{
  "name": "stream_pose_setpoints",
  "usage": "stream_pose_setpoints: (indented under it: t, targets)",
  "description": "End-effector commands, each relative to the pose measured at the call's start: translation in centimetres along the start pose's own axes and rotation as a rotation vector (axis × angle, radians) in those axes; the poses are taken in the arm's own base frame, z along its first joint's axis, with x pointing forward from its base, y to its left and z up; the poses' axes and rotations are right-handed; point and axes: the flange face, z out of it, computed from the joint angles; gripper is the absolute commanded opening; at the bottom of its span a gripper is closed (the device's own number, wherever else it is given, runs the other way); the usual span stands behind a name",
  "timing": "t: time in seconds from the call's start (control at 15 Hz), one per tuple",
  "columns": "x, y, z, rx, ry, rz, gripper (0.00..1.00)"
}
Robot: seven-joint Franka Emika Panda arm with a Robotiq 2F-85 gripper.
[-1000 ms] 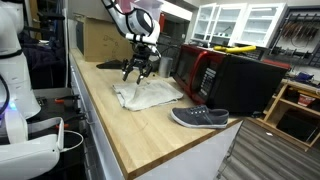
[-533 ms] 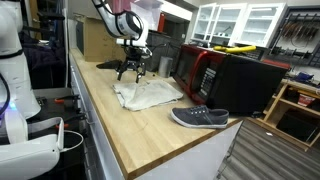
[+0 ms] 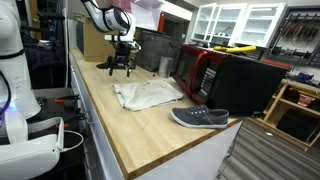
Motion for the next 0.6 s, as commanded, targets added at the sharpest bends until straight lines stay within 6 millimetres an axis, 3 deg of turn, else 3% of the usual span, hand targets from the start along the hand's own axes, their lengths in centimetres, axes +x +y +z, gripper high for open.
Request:
stream_pose_setpoints:
  t: [0.0, 0.53]
  targets:
    - [0.6, -2.2, 0.3, -0.015, 0.03, 0.04, 1.0]
    - [3.5, -5.6, 2.0, -0.053, 0.076, 0.155, 1.0]
